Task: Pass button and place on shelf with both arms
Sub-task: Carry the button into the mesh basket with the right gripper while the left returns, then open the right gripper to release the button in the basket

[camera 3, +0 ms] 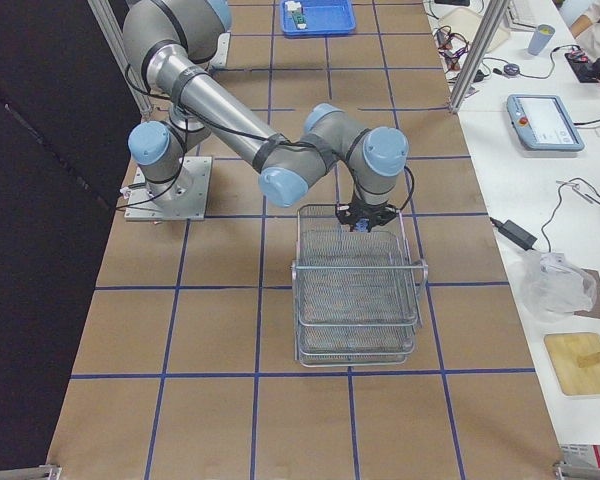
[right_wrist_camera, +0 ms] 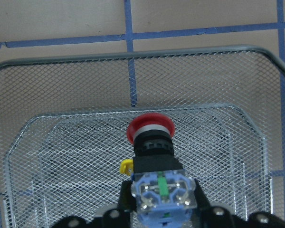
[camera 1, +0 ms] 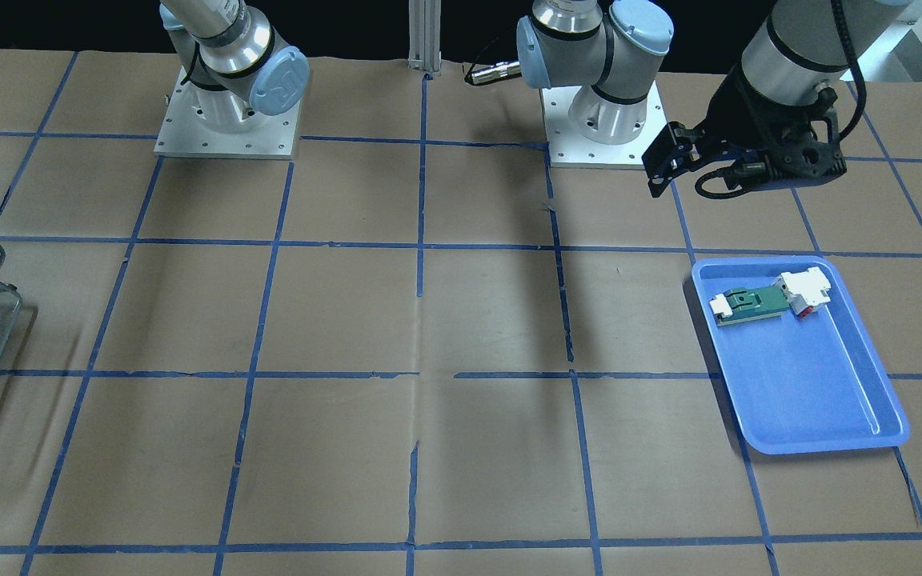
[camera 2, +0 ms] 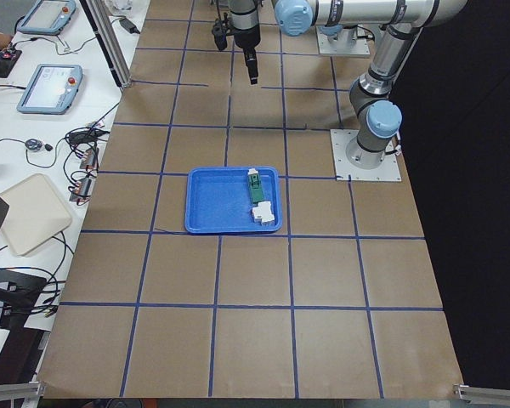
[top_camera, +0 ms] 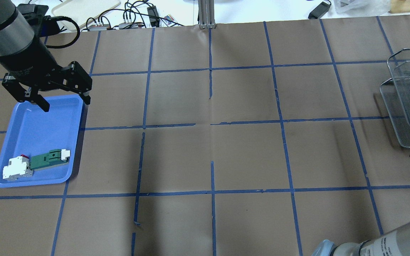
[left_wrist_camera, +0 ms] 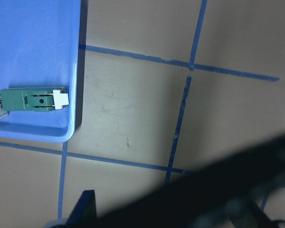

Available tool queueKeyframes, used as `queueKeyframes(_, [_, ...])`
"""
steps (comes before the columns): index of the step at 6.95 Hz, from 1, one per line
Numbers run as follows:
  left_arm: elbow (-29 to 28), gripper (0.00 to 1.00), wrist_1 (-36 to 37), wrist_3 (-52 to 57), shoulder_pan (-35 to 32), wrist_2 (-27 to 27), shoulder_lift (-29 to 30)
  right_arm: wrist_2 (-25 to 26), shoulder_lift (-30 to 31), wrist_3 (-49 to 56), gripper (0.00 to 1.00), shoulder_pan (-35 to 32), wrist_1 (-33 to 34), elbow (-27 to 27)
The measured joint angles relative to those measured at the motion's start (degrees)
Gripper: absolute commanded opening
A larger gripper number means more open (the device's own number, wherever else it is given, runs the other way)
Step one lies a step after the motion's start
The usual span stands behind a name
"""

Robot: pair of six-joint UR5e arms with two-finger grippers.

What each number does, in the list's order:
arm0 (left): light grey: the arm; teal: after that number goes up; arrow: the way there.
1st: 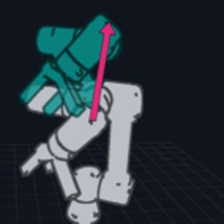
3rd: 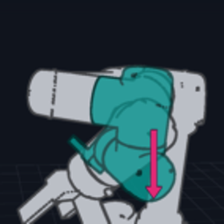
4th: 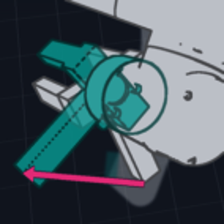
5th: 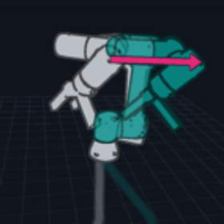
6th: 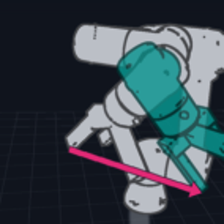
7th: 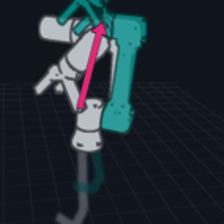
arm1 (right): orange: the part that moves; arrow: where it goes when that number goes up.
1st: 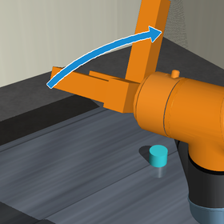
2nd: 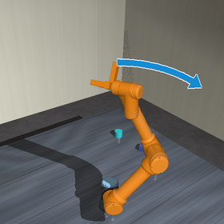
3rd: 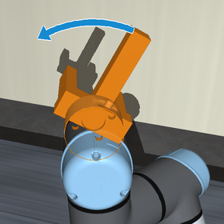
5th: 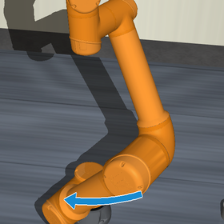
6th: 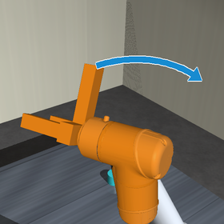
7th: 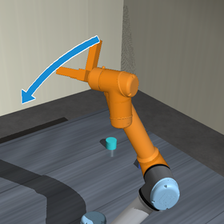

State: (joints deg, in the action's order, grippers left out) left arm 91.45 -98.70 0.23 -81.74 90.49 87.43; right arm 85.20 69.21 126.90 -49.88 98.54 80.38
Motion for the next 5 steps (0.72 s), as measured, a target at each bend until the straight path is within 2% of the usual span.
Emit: queueKeyframes(5, [4.52,1.00,0.19,6.35,-0.20,0.46,-2.51,0.19,1.57,-2.72,1.00,-0.29,-0.47,-0.16])
